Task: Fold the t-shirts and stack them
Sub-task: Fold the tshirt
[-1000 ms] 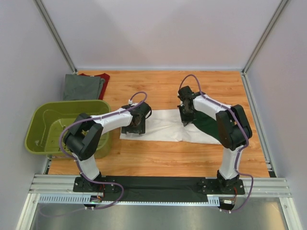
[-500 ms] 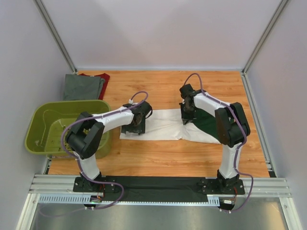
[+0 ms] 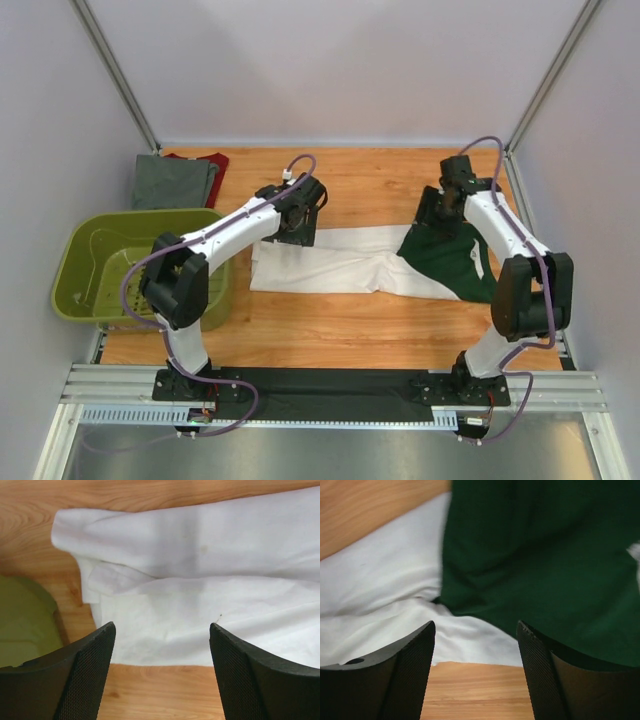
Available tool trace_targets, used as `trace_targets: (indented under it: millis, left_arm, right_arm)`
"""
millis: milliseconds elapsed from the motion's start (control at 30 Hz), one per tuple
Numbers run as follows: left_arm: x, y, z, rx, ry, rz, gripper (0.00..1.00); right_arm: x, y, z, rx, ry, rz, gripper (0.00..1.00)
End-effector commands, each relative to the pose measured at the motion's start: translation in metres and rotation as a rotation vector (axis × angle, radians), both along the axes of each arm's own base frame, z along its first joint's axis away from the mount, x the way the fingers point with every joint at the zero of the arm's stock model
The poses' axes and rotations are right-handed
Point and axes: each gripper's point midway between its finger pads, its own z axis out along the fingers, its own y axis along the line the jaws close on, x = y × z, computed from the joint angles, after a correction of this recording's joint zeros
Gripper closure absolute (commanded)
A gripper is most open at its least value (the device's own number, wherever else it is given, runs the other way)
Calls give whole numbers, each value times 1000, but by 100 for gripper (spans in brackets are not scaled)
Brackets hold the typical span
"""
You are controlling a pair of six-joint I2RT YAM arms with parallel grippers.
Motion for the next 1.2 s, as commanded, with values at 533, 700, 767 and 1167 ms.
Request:
trace_targets:
  millis: [533,700,767,1167]
  left_arm:
    - [-42,-9,-114,26,363,-152,21]
    - [-75,-18,-113,107,424,-230,22]
    - [-82,-23,-107,140,424,-282,22]
    - [-151,-93,-91,81,473,-701,22]
  right_arm:
    - [5,-73,-107,-188,183,-432,29]
    - [59,-75,-112,-219,126,-390,29]
    - [87,-70,-115,-200,84,-372,29]
    - [185,43,-100,-74,-59,-91,33]
